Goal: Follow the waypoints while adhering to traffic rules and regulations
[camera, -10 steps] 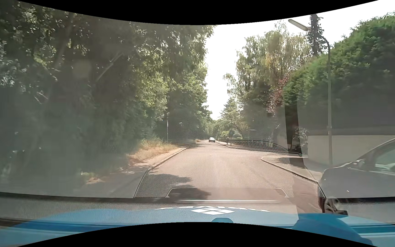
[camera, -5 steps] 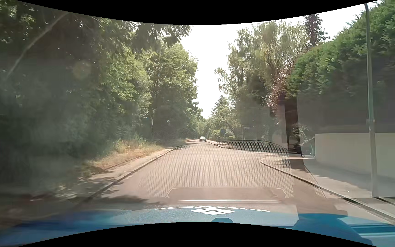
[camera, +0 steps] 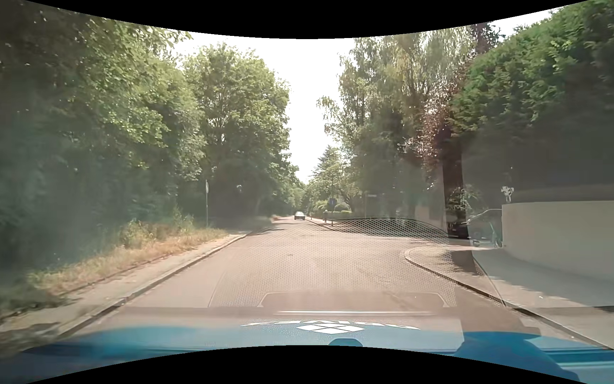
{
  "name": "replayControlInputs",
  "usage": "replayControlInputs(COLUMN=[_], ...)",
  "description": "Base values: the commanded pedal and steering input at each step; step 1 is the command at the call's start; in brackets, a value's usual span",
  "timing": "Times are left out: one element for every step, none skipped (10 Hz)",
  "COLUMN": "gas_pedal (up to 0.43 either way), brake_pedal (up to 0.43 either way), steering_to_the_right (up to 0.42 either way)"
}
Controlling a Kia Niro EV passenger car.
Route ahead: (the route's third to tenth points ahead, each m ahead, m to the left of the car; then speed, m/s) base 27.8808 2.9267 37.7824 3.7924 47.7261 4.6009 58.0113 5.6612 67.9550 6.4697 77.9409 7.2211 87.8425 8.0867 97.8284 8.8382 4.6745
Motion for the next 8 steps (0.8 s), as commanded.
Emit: replayControlInputs(gas_pedal=[0.079,0.079,0.079,0.079,0.087,0.087,0.087,0.087], brake_pedal=[0.0,0.0,0.0,0.0,0.0,0.0,0.0,0.0], steering_to_the_right=[0.08,0.077,0.069,0.053,0.039,0.025,0.012,-0.001])
